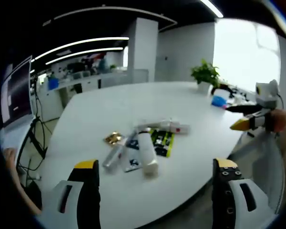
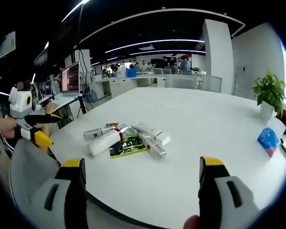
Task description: Arrange the skincare products in the storage area until every visible bottle or jar stands upright without overlapping.
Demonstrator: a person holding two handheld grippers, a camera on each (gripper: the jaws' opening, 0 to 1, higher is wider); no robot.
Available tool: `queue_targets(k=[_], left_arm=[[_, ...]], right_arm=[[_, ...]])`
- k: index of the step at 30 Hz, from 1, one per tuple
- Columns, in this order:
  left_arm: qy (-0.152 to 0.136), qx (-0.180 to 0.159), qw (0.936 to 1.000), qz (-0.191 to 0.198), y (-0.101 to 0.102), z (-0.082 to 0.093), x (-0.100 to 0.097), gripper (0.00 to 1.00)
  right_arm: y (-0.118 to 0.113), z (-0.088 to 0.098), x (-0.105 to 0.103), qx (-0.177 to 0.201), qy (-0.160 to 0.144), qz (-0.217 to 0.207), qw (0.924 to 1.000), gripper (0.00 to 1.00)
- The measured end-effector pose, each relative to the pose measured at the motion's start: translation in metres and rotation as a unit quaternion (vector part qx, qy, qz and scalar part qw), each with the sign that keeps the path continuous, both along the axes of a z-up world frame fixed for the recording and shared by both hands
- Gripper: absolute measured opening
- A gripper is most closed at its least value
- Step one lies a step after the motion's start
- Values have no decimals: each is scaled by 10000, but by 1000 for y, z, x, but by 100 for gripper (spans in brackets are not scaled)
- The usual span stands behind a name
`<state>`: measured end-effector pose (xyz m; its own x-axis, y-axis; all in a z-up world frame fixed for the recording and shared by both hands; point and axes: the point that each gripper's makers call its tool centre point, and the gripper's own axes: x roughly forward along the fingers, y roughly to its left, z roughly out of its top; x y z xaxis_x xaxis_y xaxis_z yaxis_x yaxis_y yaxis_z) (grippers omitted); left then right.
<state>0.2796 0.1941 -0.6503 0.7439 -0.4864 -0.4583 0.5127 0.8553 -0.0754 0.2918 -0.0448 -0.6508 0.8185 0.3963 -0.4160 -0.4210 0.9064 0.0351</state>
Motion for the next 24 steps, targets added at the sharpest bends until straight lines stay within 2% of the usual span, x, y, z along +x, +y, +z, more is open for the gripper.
queue_targets(k=[24], left_arm=[[3,32,10000,-22,3,-3,2,95]], right_arm=[[0,-1,0,-42,21,4,10000,98]])
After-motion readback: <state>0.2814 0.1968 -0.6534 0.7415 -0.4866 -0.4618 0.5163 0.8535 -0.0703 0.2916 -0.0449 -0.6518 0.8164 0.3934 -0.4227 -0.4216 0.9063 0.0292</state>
